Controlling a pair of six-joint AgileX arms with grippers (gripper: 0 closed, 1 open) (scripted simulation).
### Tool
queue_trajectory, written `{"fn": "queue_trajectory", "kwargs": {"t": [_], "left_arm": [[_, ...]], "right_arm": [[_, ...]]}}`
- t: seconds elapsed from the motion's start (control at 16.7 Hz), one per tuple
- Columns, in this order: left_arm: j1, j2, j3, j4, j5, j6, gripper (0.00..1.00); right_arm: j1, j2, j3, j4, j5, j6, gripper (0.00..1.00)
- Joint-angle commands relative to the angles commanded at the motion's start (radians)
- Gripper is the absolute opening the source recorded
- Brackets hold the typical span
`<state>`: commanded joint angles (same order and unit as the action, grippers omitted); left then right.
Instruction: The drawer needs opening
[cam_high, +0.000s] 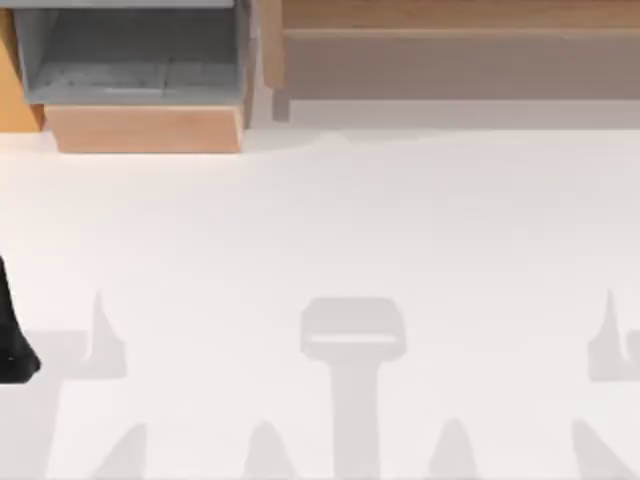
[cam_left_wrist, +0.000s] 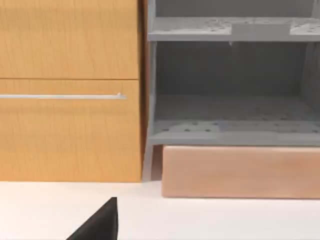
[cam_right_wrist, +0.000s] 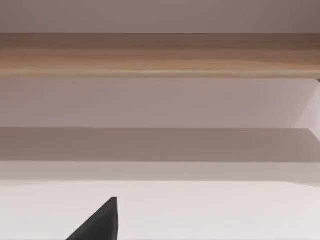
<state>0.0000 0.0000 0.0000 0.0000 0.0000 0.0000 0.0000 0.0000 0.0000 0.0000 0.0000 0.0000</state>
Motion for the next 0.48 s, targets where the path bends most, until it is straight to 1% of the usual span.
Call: {"fn": "queue_trajectory", "kwargs": {"t": [0.12, 0.24, 0.48], "left_arm": [[-0.001, 0.002, 0.001, 0.002, -0.001, 0.0, 1.0], [-0.018, 0.036, 0.019, 0.03, -0.02, 0.002, 1.0], [-0.104, 0.226, 0.099, 0.159, -0.103, 0.005, 1.0]], "right_arm": [[0.0, 0.0, 0.0, 0.0, 0.0, 0.0, 1.0], [0.0, 0.0, 0.0, 0.0, 0.0, 0.0, 1.0], [0.0, 0.0, 0.0, 0.0, 0.0, 0.0, 1.0]]}}
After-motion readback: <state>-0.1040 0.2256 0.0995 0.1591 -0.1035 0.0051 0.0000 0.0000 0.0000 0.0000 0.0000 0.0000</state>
